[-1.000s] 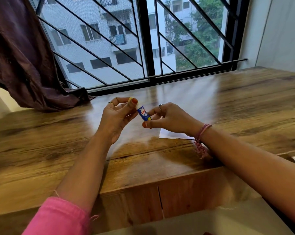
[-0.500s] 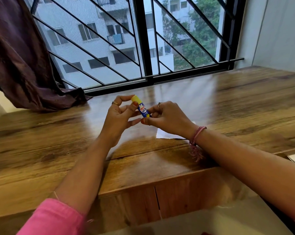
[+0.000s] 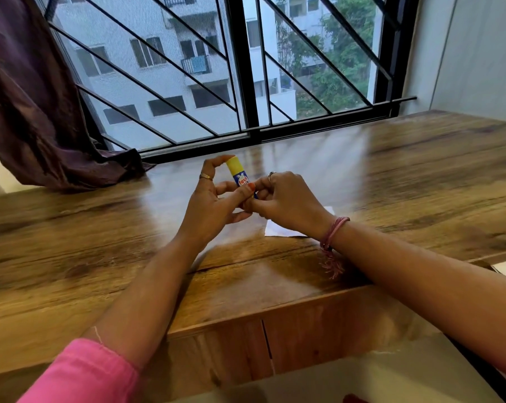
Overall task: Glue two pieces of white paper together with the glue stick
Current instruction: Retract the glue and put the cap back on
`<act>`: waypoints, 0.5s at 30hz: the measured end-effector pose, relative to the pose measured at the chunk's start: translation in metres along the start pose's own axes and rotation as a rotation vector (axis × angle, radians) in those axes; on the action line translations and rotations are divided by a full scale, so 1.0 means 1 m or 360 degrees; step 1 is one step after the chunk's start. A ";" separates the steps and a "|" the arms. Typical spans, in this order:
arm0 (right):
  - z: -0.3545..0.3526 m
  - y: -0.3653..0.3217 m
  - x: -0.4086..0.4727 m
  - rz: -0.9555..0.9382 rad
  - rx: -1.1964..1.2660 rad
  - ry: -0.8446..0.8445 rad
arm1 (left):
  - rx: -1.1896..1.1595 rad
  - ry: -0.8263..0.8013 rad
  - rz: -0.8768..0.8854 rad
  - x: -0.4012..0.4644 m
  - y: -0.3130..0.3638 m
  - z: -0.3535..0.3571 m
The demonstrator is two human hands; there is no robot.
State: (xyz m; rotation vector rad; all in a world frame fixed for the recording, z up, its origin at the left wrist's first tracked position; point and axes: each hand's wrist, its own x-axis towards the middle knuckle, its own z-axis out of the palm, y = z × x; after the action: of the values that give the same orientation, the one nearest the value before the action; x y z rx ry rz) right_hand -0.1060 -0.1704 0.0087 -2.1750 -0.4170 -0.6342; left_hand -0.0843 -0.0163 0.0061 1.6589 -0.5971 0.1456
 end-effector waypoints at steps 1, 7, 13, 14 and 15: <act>0.000 0.000 0.000 -0.0001 0.0000 0.0003 | 0.0013 0.0014 0.0007 0.000 0.001 0.000; 0.000 0.001 0.003 0.0015 0.0031 0.0006 | -0.0007 0.0039 0.0027 -0.001 0.001 0.003; -0.002 0.007 0.009 0.0082 0.0109 -0.0189 | -0.0034 0.0154 0.0056 0.000 0.000 0.005; -0.003 0.007 0.010 0.0094 0.0146 -0.0237 | -0.0037 0.0181 0.0050 0.000 0.000 0.004; -0.005 0.008 0.010 0.0113 0.0176 -0.0261 | -0.0032 0.0207 0.0039 0.001 -0.001 0.003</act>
State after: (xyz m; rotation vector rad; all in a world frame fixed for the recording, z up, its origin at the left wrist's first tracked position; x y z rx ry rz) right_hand -0.0951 -0.1779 0.0123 -2.1327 -0.4481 -0.3859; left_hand -0.0840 -0.0194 0.0051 1.6095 -0.5184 0.2626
